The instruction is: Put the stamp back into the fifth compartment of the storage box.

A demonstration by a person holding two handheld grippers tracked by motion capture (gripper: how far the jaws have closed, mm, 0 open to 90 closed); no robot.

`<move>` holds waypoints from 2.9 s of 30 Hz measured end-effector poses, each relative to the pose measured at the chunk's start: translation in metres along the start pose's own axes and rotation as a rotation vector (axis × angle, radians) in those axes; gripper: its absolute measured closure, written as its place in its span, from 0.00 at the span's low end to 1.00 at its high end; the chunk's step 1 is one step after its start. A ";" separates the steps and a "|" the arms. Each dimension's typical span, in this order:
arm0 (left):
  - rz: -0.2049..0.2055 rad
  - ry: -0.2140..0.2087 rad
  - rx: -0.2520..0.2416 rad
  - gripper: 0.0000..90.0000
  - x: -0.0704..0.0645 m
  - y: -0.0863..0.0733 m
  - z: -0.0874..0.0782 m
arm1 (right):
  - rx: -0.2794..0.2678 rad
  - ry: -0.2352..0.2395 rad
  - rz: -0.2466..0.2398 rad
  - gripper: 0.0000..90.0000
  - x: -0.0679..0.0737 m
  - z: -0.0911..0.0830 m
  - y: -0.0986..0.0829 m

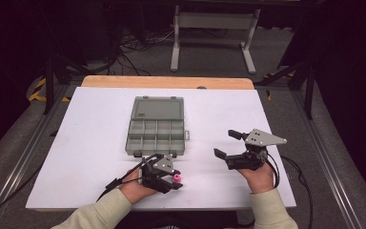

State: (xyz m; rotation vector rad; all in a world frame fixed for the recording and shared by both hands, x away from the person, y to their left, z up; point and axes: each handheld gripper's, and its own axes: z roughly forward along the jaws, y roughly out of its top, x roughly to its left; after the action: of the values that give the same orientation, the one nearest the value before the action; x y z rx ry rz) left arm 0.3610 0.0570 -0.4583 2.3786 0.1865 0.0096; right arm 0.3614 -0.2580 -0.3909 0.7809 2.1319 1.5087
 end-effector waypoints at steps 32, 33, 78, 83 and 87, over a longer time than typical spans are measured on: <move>0.003 0.013 -0.047 0.71 0.006 0.004 -0.028 | 0.015 0.007 -0.002 0.14 0.001 0.002 -0.001; -0.002 0.016 -0.045 0.71 0.006 0.004 -0.031 | 0.015 0.007 -0.002 0.14 0.001 0.003 -0.001; -0.127 0.150 -0.139 0.71 0.042 -0.015 -0.101 | 0.059 0.014 0.015 0.14 -0.002 0.010 -0.010; -0.162 0.181 -0.141 0.71 0.047 -0.019 -0.107 | 0.064 0.015 0.014 0.14 -0.002 0.011 -0.011; -0.189 0.209 -0.139 0.71 0.051 -0.023 -0.111 | 0.067 0.017 0.011 0.14 -0.001 0.012 -0.011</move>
State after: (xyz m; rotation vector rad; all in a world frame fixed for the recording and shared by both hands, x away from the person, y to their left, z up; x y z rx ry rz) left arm 0.4021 0.1566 -0.3954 2.2107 0.4937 0.1759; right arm 0.3673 -0.2533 -0.4054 0.8071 2.2047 1.4609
